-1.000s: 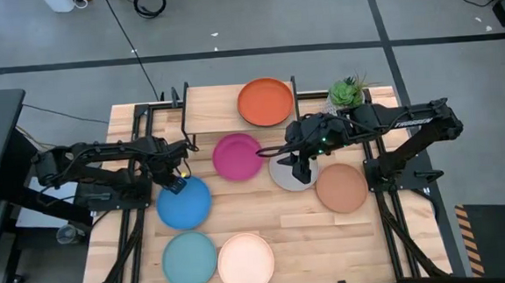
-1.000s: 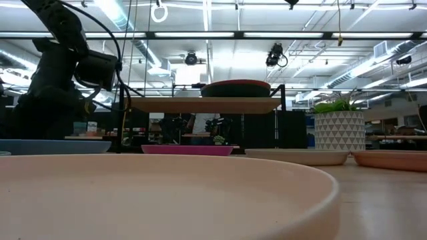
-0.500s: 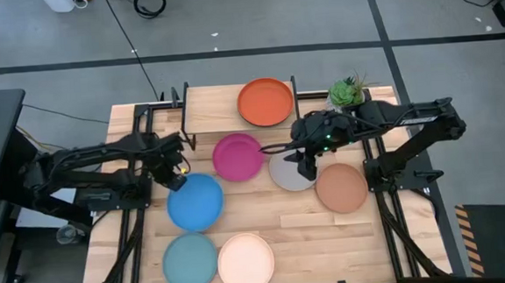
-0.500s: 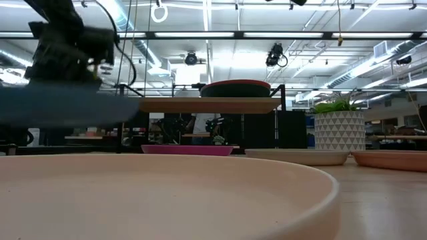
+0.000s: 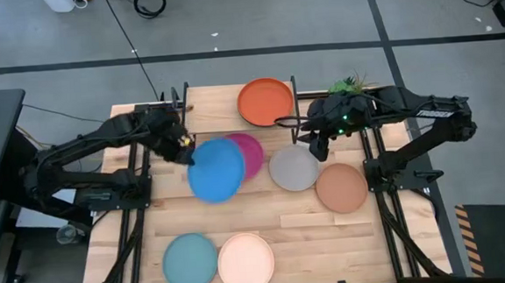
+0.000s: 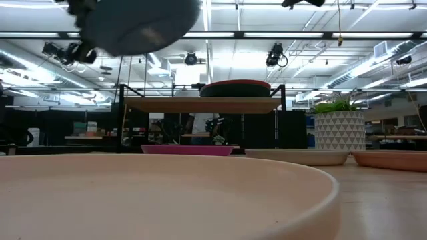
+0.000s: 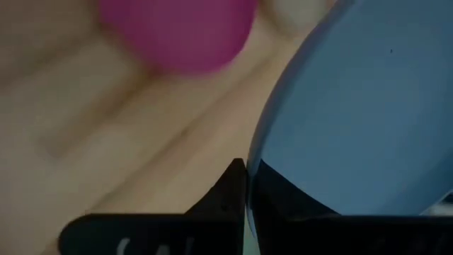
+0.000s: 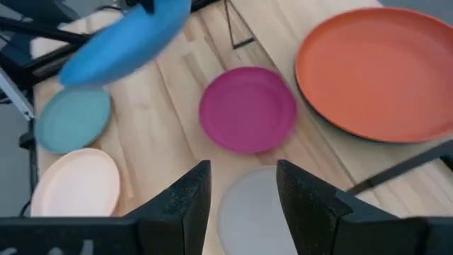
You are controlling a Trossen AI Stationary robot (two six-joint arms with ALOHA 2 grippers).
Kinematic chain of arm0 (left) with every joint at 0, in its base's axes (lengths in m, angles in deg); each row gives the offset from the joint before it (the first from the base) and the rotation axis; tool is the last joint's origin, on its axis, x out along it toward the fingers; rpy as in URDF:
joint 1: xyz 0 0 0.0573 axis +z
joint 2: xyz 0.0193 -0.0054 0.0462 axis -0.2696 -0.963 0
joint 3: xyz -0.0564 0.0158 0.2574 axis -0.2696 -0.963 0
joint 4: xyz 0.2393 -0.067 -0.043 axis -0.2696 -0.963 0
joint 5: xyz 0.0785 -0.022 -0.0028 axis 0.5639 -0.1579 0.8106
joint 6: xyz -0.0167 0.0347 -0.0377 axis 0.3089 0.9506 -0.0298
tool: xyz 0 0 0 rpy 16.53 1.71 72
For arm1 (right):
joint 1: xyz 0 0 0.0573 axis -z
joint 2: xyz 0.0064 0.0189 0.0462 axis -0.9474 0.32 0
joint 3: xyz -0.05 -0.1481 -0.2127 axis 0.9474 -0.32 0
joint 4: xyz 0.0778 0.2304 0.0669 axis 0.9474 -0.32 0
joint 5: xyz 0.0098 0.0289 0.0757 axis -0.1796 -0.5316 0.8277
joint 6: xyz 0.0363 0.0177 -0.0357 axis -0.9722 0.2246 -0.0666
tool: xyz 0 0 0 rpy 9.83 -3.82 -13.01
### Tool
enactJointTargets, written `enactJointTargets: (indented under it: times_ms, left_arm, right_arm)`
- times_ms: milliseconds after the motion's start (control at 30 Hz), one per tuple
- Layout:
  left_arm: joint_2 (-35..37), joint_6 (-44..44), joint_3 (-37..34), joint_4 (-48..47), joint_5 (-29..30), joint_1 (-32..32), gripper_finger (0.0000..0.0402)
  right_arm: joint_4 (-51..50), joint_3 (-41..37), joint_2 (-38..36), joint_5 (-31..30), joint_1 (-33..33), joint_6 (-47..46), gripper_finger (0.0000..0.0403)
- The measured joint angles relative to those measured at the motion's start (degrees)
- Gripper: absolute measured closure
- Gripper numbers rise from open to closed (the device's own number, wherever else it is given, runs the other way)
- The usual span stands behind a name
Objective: Place and stack plates onto a shelf
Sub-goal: Stack the light blue plate on the orange plate on the shelf
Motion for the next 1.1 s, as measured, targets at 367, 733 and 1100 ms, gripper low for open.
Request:
enactJointTargets:
  times_ms: [367,733,1100]
  left_arm:
    - [-19.34,6.84,22.82,1.35,3.77,4.85,0.0388]
    - [-38.04,16.72,43.88,-2.95,3.13,10.13,0.0388]
    - [-45.19,20.78,50.65,2.35,6.0,15.24,0.0388]
  right_arm:
    - [-2.1,0.0,-1.91,-0.32,3.56,-2.44,0.0235]
    - [-1.45,0.0,-4.03,-3.1,3.86,-5.62,0.0235]
    - [-0.68,-2.96,-3.65,-6.18,6.79,-4.74,0.0235]
